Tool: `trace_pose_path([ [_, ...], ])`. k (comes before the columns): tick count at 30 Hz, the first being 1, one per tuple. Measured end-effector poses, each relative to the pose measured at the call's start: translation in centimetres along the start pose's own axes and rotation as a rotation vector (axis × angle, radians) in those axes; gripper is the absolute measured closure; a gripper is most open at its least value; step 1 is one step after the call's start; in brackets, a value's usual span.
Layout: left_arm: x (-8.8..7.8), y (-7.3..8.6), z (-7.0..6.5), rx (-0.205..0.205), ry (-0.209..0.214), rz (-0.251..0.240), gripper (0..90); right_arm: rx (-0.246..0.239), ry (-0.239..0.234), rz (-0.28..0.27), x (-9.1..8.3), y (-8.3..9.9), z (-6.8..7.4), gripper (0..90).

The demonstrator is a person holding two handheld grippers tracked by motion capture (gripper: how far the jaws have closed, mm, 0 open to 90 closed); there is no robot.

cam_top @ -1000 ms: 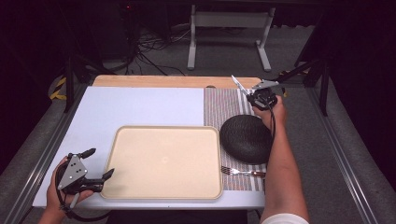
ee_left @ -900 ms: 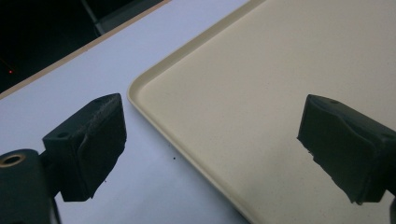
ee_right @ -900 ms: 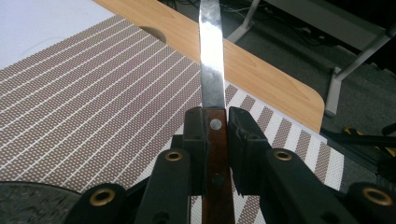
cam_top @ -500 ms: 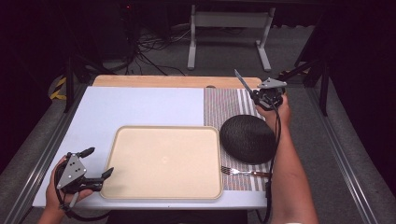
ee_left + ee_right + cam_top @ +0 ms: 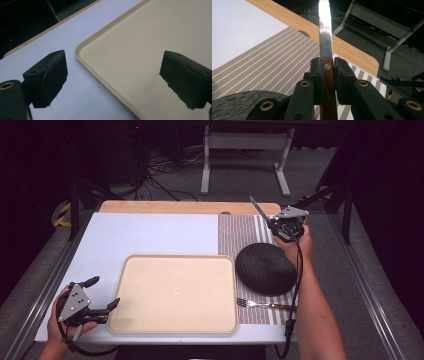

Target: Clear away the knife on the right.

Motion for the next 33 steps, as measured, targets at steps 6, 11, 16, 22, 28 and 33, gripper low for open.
trace_pose_path([
  [6, 0.1, -0.2, 0.1, 0.005, 0.001, -0.011, 8.6, -0.017, -0.012, -0.016, -1.2, -0.7, 1.8, 78.2],
  [11, 0.2, -0.4, 0.1, 0.000, 0.011, -0.016, 8.6, -0.028, -0.028, -0.032, -2.4, -1.4, 3.4, 78.2],
  [16, 0.4, -0.6, 0.1, 0.008, 0.014, -0.020, 8.6, -0.041, -0.040, -0.046, -3.6, -1.7, 4.7, 78.2],
  [22, 0.5, -0.7, 0.1, 0.013, 0.015, -0.026, 8.6, -0.031, -0.060, -0.066, -5.1, -1.8, 6.3, 78.2],
  [28, 0.5, -0.7, 0.1, 0.011, 0.014, -0.026, 8.3, -0.024, -0.091, -0.086, -6.4, -1.5, 8.2, 78.2],
  [33, 0.6, -0.8, 0.0, 0.013, 0.020, -0.026, 8.3, -0.033, -0.134, -0.091, -7.2, -1.0, 10.4, 78.2],
])
Point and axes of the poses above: each handheld gripper's, and its own axes: x roughly forward along the jaws, y roughly out of its underside, z roughly to its left, the point moved 7 cm from there along x, roughly forward along the jaws, and after that the axes turned 9 degrees about -y, right-handed, at the moved point
